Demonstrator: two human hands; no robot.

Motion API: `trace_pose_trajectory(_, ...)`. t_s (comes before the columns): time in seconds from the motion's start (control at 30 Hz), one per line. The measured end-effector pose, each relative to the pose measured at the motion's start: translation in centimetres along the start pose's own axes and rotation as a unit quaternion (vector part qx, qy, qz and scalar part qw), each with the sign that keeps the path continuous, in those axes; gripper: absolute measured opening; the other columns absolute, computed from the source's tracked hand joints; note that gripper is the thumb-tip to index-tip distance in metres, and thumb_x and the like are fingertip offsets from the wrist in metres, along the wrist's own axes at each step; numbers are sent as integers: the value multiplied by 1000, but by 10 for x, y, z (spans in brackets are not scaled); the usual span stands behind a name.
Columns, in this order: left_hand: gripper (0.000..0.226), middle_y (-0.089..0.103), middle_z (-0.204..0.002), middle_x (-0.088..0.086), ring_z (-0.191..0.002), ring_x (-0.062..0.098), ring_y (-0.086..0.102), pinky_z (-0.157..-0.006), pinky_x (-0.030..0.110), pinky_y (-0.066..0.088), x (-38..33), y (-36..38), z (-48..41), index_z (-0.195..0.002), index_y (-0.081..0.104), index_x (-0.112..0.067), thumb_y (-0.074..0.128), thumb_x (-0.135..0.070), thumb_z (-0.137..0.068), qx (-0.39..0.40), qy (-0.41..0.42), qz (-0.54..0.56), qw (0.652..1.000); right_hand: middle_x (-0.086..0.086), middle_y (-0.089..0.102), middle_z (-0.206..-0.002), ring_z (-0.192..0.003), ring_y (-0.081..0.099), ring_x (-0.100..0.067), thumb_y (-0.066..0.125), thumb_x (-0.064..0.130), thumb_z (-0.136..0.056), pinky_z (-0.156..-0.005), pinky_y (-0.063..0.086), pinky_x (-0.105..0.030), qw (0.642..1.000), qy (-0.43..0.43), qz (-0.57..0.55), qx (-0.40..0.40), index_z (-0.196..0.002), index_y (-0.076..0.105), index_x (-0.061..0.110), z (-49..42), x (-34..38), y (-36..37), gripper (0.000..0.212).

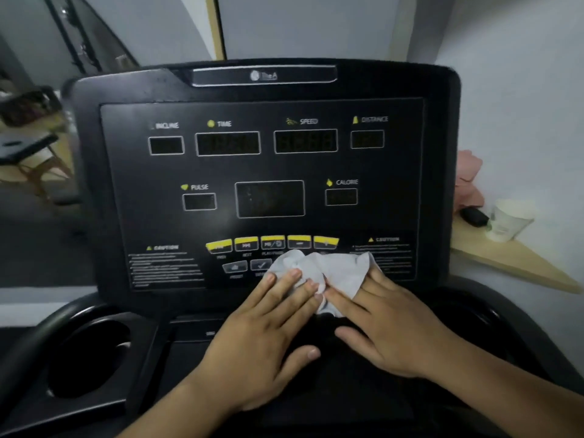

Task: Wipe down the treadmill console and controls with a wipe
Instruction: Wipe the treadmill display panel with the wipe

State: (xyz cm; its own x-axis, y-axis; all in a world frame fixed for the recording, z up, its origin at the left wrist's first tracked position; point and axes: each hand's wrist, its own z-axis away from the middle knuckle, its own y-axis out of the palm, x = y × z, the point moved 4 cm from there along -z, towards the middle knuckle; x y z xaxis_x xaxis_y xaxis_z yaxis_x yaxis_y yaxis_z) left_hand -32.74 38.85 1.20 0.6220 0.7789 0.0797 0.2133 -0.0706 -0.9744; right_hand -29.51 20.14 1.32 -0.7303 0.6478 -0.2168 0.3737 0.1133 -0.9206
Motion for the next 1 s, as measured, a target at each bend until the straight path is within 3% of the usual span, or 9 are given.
trace_pose_trajectory(0.2,60,28,-160,-3,-152,19,8,-121,44,11,53,-3,64,-151,36,-21,31,-55,-102,-15,-73,17,997,-3,31,-156,-147,20,-25,34,52,-99,-118,11,-52,999,-45,-15,28,-148,36,12,-65,56,9,63)
trace_pose_trajectory(0.47,57,31,-158,-3,-151,18,12,-121,43,12,109,-6,133,-150,38,-22,31,-53,-102,-51,-155,42,986,-3,38,-153,-143,30,-27,31,54,-98,-118,7,-54,995,-94,7,38,-149,34,11,-143,120,15,66)
trace_pose_trajectory(0.7,56,29,-158,-2,-151,21,12,-120,45,12,148,-18,145,-149,37,-23,30,-52,-101,-87,-166,12,982,-8,40,-152,-141,34,-28,35,51,-97,-120,11,-51,991,-120,34,38,-147,37,9,-192,132,-1,66)
trace_pose_trajectory(0.87,67,16,-161,1,-151,25,3,-123,45,7,191,-73,90,-152,32,-14,28,-53,-98,-161,-169,1,972,-13,34,-154,-142,29,-34,44,48,-95,-120,8,-47,998,-31,46,-15,-148,33,6,-248,95,-50,69)
trace_pose_trajectory(1.0,71,6,-164,7,-152,24,-6,-123,47,1,213,-116,38,-156,15,-11,20,-54,-100,-195,-183,-19,963,-13,27,-158,-145,21,-30,31,48,-98,-118,2,-38,995,52,56,-66,-151,25,8,-282,63,-86,66)
